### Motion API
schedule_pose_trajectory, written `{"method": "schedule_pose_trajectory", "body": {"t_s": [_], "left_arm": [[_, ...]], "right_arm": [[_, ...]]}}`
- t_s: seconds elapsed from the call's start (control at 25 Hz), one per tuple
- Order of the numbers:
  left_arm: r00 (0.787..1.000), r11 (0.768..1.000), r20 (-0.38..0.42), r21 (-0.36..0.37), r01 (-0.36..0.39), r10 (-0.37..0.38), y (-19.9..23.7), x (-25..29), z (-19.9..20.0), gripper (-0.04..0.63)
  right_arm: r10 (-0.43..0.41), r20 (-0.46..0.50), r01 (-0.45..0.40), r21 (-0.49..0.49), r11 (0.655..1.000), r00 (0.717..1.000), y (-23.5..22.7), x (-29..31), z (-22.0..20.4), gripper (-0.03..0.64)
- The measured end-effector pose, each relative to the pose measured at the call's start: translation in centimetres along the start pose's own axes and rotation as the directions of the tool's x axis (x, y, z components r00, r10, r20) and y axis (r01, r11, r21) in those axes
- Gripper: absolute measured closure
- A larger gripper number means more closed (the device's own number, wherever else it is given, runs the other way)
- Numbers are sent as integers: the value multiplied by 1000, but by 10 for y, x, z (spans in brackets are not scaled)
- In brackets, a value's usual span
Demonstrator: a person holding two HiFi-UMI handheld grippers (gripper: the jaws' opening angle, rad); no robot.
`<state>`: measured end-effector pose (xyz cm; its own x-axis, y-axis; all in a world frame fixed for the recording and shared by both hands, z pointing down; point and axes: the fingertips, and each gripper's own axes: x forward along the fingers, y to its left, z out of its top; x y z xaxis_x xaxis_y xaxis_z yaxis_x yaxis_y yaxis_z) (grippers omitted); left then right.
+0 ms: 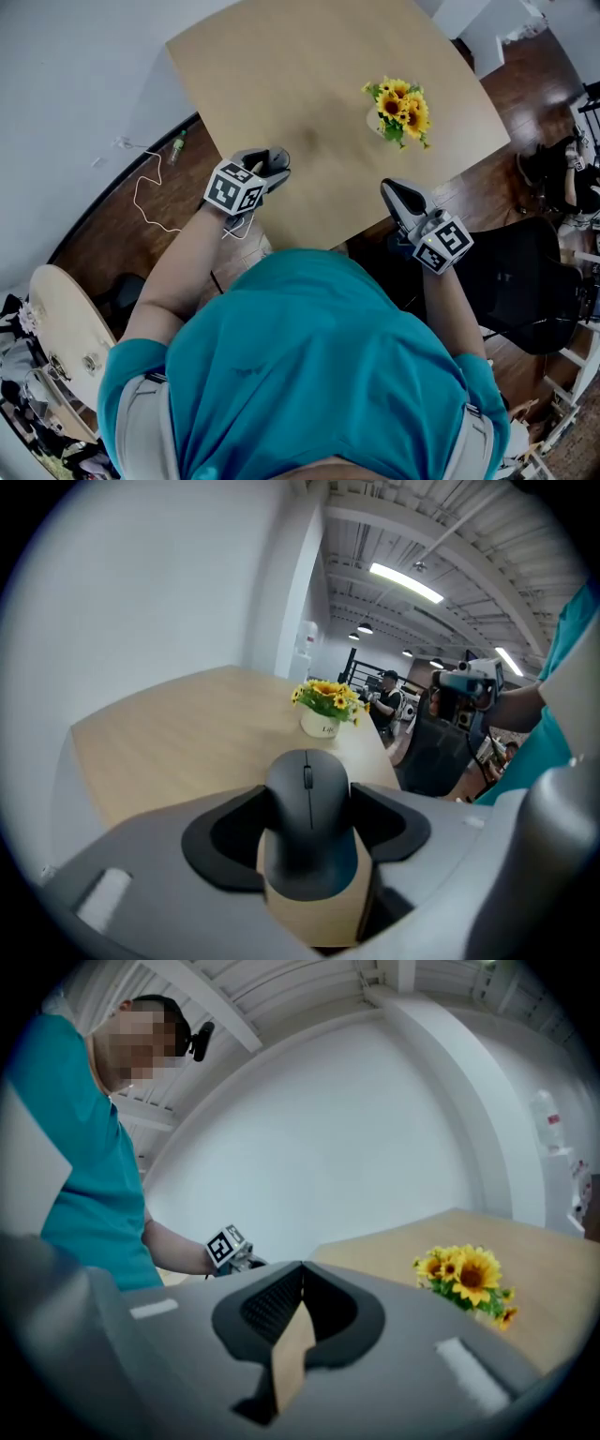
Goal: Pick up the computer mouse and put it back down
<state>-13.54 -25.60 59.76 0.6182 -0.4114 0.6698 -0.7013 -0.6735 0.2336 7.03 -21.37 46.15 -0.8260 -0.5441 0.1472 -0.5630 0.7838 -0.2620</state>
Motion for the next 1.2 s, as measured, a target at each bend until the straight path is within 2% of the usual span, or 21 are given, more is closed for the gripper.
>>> {"method": "schedule_pose_trajectory", "body": {"t_s": [0.2, 0.48, 0.64, 0.8, 0.92, 1.0, 1.12, 1.2], "left_arm": [[992, 999, -118, 13, -36, 37, 13, 29, -17, 299], [958, 994, -270, 71, -82, 99, 30, 58, -43, 298], [932, 991, -341, 92, -95, 121, 36, 69, -61, 298], [884, 984, -438, 133, -119, 166, 44, 76, -83, 298], [863, 979, -467, 154, -133, 191, 50, 81, -88, 298], [860, 980, -476, 156, -123, 184, 49, 88, -91, 298], [878, 989, -465, 132, -63, 118, 40, 108, -97, 298], [877, 989, -467, 135, -54, 112, 38, 113, -99, 298]], "right_arm": [[-3, -4, 3, 10, 1000, 1000, -3, -1, -6, 614], [-6, -15, 7, 27, 1000, 1000, -3, -3, -14, 614], [-9, -19, 10, 33, 999, 1000, -5, -5, -17, 614], [-14, -22, 15, 41, 999, 1000, -7, -7, -20, 614], [-14, -23, 15, 46, 999, 1000, -7, -8, -23, 614], [-17, -24, 18, 51, 999, 1000, -9, -9, -25, 614], [-23, -26, 24, 56, 998, 999, -11, -11, -27, 614], [-26, -26, 28, 59, 998, 999, -11, -14, -28, 614]]}}
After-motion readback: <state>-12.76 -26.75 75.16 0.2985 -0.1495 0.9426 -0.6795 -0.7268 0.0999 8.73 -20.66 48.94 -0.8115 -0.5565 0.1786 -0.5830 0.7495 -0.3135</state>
